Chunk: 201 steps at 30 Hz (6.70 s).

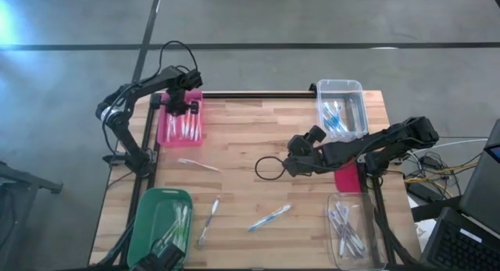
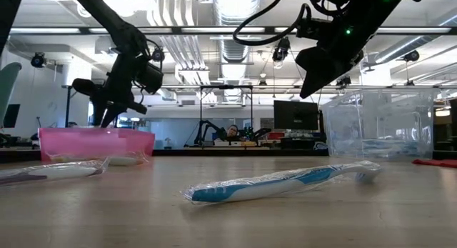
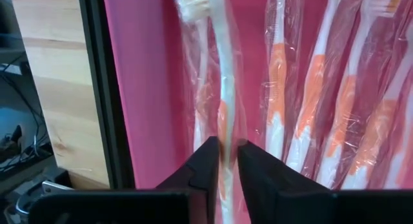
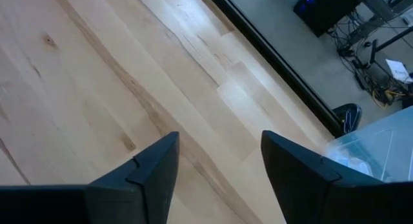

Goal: Pick & Place Toothbrushes
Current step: Put the orange toothbrush into the pink bin, then put the blue toothbrush into the top transparent bin

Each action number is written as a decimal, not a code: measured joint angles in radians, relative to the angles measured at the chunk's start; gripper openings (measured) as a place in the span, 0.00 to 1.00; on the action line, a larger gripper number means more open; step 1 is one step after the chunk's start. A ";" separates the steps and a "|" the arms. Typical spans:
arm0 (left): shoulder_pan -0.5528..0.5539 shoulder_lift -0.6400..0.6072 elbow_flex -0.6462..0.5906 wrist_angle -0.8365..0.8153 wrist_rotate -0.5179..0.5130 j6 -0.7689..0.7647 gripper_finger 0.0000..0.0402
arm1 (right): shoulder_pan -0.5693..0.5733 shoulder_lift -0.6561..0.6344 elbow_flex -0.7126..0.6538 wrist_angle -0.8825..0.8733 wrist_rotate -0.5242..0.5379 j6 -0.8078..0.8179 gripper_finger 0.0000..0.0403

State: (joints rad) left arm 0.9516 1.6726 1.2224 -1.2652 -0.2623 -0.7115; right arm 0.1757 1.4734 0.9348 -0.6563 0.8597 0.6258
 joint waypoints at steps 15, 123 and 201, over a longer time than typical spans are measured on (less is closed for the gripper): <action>0.000 -0.004 0.000 -0.002 0.023 0.046 0.24 | 0.000 0.000 -0.004 0.001 0.000 0.002 0.60; -1.420 0.333 0.220 0.865 0.131 0.029 0.48 | 0.211 -0.241 0.055 -0.459 0.219 0.423 0.28; -1.284 -0.377 -0.393 1.575 -0.433 0.466 0.06 | 0.339 -0.210 -0.063 0.519 0.184 -0.355 0.33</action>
State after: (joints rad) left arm -0.3321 1.2952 0.8291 0.3102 -0.6957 -0.2460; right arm 0.5148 1.2636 0.8720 -0.1378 1.0440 0.2711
